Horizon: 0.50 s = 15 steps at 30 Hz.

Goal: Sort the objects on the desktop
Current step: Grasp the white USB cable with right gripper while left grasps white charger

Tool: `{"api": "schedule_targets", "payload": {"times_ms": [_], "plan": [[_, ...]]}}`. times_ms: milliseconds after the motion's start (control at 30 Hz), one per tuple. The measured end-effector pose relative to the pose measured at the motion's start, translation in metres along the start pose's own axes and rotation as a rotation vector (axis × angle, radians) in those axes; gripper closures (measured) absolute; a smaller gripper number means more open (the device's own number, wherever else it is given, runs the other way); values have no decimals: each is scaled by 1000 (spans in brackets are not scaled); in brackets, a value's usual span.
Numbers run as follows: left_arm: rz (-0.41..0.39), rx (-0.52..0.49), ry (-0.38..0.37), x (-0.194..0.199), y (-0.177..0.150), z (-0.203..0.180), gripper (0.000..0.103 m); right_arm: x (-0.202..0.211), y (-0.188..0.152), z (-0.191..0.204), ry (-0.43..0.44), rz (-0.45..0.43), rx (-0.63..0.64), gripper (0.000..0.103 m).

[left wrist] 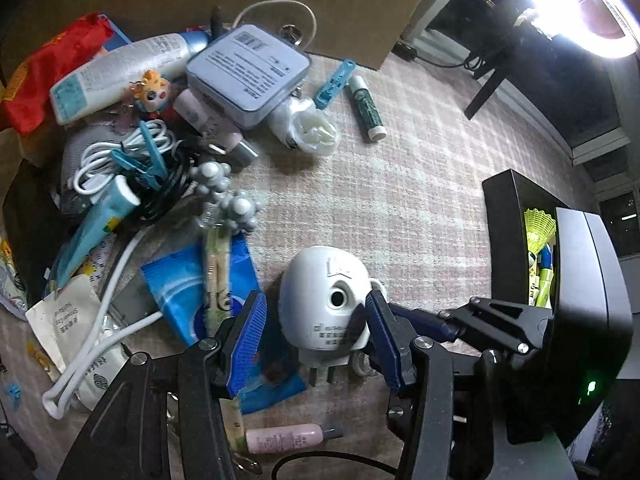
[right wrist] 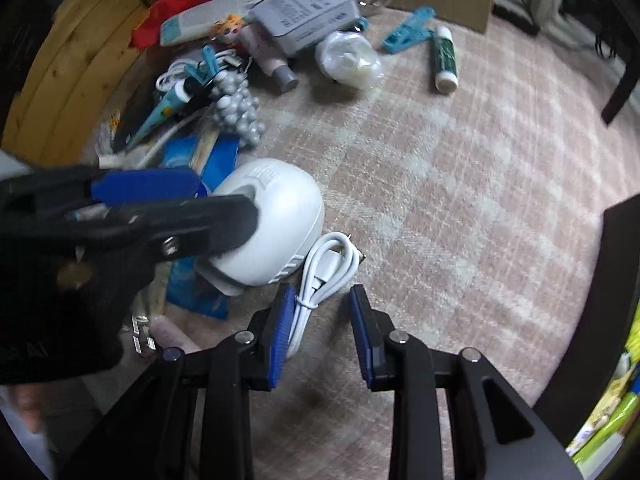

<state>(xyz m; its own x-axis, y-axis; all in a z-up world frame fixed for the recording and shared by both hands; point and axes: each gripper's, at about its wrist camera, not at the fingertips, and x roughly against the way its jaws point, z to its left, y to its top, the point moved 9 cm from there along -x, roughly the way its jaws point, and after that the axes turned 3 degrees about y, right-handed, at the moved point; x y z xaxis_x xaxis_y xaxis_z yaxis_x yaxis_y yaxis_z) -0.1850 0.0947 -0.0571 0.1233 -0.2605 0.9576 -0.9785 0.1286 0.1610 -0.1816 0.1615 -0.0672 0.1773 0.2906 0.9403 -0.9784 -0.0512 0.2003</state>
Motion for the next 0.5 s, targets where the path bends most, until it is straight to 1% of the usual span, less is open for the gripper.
{"api": "schedule_targets", "payload": {"times_ms": [100, 167, 267, 333, 400, 433, 500], "plan": [[11, -16, 4, -3, 0, -6, 49, 2, -3, 0, 15, 9, -15, 88], [18, -18, 12, -6, 0, -9, 46, 6, -5, -7, 12, 5, -36, 92], [23, -46, 54, -11, 1, -14, 42, 14, -12, -25, -25, -2, -56, 92], [22, -77, 100, -17, 2, -17, 41, 17, -14, -34, -24, -4, -76, 92], [41, -90, 124, -24, 1, -19, 41, 20, -16, -43, -23, -9, -101, 92], [50, -101, 144, -29, 0, -19, 42, 21, -17, -46, -27, -12, -104, 92], [58, -115, 173, -37, -2, -17, 49, 22, -18, -50, -24, -15, -117, 92]]}}
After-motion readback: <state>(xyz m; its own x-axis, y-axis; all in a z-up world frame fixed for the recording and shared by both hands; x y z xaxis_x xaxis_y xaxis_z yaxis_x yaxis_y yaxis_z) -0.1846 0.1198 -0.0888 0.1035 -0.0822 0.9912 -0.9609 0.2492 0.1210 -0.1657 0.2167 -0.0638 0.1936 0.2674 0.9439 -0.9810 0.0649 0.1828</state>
